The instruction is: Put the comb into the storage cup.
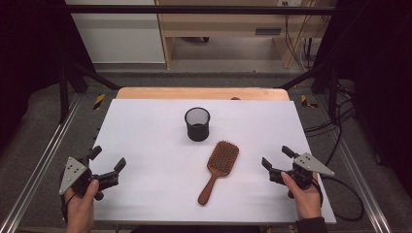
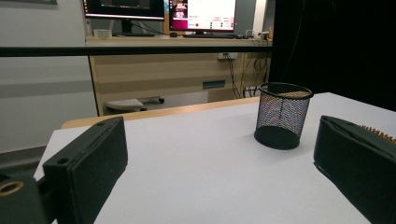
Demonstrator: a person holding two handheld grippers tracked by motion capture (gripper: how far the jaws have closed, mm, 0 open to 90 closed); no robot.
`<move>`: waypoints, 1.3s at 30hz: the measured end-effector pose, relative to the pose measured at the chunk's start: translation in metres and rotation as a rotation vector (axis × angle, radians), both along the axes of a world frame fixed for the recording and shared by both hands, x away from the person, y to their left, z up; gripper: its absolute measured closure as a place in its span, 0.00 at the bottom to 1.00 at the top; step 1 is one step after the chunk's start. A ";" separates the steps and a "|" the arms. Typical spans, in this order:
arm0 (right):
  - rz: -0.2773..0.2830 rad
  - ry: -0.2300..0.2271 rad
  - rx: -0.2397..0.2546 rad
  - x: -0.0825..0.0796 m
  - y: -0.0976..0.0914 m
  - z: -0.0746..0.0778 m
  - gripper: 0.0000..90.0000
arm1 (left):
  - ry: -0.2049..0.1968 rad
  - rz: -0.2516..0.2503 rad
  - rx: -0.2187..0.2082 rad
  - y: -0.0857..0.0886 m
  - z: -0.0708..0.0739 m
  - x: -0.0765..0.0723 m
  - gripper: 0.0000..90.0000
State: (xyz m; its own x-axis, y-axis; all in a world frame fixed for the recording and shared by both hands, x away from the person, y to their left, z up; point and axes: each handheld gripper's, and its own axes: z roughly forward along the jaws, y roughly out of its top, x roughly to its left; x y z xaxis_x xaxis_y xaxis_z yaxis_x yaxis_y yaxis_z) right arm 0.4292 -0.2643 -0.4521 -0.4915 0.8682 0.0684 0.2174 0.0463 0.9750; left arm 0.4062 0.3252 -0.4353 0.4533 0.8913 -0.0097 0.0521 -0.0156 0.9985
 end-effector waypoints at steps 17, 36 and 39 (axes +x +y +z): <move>-0.008 0.076 -0.004 0.005 0.024 0.003 0.12 | 0.013 0.015 0.002 0.001 -0.001 0.001 0.04; 0.049 0.080 -0.039 0.004 0.070 0.012 0.20 | 0.018 0.011 0.001 0.001 -0.002 0.002 0.04; 0.093 0.072 -0.047 0.003 0.086 0.017 0.23 | 0.020 0.011 0.005 0.001 -0.002 0.002 0.04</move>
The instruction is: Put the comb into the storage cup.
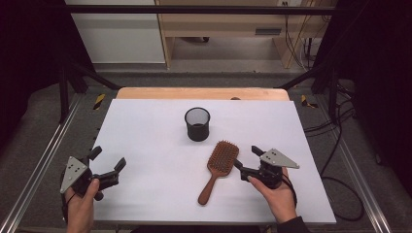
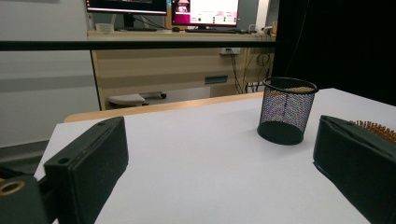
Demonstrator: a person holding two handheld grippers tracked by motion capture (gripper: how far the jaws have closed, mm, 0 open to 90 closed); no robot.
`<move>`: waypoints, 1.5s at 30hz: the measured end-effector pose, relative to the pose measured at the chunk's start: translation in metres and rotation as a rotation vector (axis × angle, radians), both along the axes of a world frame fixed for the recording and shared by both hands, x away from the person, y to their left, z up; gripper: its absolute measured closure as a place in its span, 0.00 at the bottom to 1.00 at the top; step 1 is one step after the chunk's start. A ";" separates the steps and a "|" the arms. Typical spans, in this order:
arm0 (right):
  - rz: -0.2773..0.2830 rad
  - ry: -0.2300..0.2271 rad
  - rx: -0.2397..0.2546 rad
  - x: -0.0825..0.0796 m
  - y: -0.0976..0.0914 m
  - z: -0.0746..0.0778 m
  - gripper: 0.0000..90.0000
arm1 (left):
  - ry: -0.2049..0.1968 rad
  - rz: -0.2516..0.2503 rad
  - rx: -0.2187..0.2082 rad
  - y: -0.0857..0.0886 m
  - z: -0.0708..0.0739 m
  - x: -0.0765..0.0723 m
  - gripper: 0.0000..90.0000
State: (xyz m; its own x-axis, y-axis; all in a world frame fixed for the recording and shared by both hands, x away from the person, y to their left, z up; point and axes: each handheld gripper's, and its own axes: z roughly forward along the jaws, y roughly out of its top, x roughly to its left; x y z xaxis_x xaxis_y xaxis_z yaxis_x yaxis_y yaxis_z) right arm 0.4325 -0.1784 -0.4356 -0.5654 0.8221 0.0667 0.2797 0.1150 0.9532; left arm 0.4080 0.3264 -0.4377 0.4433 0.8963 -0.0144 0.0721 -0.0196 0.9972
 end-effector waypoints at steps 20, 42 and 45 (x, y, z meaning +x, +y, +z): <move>0.255 0.072 -0.170 -0.008 0.081 0.006 0.69 | 0.011 -0.040 0.019 -0.007 -0.001 -0.002 0.04; 0.381 0.305 -0.353 -0.016 0.118 -0.022 1.00 | 0.012 -0.045 -0.012 -0.005 -0.001 -0.002 0.05; 0.382 0.321 -0.370 -0.015 0.119 -0.026 1.00 | 0.012 -0.049 -0.010 -0.006 -0.001 -0.002 0.05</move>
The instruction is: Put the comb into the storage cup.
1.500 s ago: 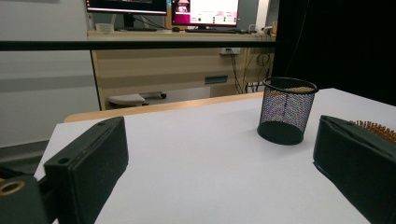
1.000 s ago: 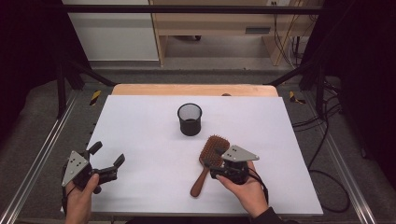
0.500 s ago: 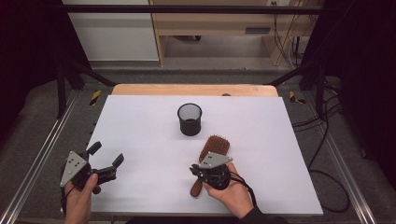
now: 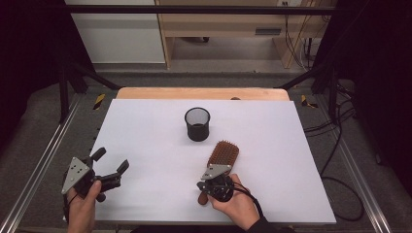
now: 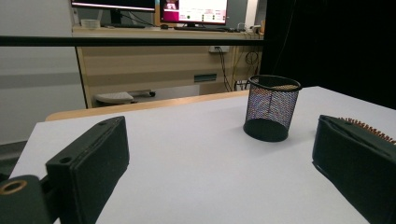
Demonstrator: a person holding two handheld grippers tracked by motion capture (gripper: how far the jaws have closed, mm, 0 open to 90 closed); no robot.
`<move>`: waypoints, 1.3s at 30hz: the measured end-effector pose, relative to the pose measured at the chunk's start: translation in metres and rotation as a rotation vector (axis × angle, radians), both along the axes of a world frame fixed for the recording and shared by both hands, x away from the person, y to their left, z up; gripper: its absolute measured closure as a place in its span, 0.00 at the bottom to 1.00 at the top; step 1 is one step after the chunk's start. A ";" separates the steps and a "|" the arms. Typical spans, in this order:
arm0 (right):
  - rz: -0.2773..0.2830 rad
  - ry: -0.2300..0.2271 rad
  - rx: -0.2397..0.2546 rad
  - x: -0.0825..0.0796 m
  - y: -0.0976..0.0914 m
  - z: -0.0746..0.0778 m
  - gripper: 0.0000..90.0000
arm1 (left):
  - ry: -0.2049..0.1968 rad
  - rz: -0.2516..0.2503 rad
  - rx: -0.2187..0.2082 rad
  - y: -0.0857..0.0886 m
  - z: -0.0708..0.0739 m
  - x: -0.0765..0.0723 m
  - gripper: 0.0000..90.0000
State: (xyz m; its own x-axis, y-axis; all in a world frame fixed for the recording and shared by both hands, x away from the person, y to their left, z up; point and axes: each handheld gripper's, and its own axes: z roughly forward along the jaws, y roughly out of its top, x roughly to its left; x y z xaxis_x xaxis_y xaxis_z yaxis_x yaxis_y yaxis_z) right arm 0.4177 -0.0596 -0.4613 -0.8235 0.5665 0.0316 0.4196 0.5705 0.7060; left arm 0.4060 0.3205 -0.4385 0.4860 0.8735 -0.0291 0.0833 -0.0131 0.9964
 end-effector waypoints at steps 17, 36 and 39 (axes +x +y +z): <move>-0.016 0.052 -0.071 -0.003 -0.013 -0.003 1.00 | 0.005 -0.006 0.005 0.000 0.000 0.000 0.05; -0.100 0.076 -0.089 -0.001 -0.059 -0.001 1.00 | -0.005 0.007 0.013 -0.001 0.001 -0.001 0.05; -0.116 0.076 -0.094 0.001 -0.067 -0.001 1.00 | -0.009 0.012 0.018 -0.001 0.001 -0.001 0.05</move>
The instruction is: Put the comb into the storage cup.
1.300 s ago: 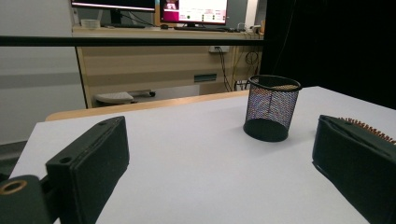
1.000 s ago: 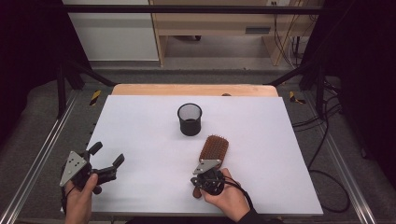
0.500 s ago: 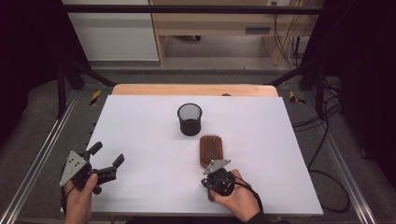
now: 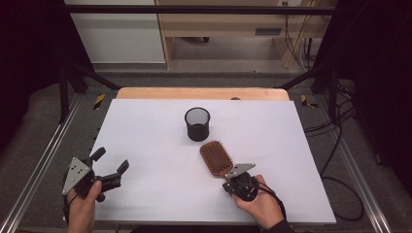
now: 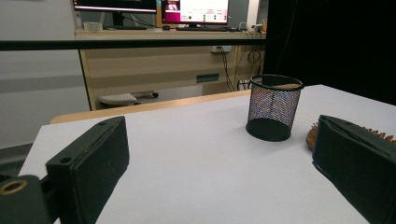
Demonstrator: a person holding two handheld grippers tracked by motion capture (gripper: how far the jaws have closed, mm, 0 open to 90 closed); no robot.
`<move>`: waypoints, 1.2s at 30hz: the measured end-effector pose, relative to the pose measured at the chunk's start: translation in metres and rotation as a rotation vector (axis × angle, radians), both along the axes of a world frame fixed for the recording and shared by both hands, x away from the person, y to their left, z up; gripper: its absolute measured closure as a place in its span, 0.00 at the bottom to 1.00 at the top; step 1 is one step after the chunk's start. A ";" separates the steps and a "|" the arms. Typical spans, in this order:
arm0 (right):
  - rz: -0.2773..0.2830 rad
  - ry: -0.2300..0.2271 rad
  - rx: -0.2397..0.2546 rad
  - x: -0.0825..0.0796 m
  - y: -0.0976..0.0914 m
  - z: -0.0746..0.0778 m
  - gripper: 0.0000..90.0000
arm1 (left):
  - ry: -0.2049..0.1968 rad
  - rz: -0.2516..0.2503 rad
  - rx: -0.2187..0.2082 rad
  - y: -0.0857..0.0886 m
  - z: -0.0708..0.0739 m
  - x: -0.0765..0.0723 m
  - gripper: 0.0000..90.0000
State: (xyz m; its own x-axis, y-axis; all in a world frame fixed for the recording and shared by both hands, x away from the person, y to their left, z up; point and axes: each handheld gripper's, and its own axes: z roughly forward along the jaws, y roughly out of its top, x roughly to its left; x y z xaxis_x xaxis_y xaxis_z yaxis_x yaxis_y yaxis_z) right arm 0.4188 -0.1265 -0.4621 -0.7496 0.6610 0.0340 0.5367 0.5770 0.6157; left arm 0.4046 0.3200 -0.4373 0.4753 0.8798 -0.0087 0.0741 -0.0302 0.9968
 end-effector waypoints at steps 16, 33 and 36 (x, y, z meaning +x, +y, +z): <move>-0.057 0.002 0.004 0.010 -0.028 -0.002 1.00 | 0.008 -0.004 0.001 0.000 -0.001 0.001 0.05; -0.031 0.007 0.069 0.011 -0.028 0.010 1.00 | 0.006 -0.003 0.039 -0.002 -0.001 0.000 0.05; -0.031 -0.002 0.051 0.014 -0.031 0.019 1.00 | 0.005 0.000 0.038 -0.002 -0.001 0.001 0.05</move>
State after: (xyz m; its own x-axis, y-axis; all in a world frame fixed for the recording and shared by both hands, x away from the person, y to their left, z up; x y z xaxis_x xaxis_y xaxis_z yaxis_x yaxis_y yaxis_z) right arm 0.4324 -0.1579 -0.4434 -0.7290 0.6812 0.0664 0.5522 0.5281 0.6451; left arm 0.4054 0.3183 -0.4385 0.4753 0.8795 0.0226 0.0790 -0.0683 0.9945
